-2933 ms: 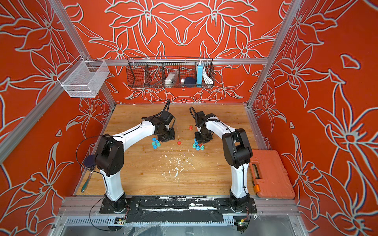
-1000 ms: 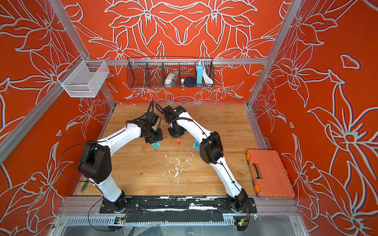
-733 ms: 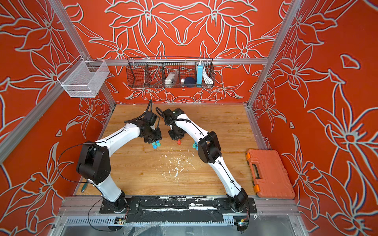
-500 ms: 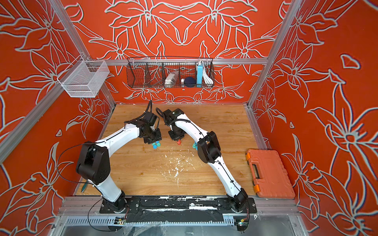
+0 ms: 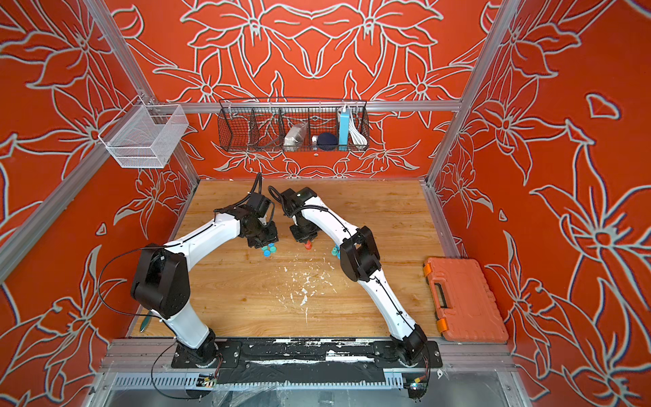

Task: Close the stamp cap
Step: Close the cover of the stamp.

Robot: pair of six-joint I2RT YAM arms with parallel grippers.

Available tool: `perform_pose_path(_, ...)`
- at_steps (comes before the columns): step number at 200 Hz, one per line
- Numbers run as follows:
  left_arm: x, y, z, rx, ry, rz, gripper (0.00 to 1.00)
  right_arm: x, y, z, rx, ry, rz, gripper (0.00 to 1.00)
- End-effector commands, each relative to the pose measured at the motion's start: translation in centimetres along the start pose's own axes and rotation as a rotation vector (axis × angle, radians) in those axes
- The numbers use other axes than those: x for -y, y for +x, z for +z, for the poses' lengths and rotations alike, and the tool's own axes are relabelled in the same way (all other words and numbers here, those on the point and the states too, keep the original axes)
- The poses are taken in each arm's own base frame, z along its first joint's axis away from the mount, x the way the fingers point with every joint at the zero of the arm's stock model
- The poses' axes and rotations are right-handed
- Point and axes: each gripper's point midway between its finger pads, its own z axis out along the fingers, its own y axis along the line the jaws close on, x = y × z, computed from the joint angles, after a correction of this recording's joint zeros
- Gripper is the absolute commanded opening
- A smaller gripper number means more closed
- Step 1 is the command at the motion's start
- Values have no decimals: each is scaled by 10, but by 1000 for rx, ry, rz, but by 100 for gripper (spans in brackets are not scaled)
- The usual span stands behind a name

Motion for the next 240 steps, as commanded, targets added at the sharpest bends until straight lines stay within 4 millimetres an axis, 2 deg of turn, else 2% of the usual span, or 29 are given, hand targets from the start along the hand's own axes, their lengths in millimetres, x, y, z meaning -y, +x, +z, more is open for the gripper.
perform_pose_path(1,-6,-1,-9,19,-3,-3,43,1,6,18,-46,31,10,12)
perform_pose_path(122,-9,0,-8,16,-6,-8,43,3,10,27,-69,41,13,12)
perform_pose_path(240,-8,-2,-5,12,-2,-14,43,9,3,16,-33,16,43,12)
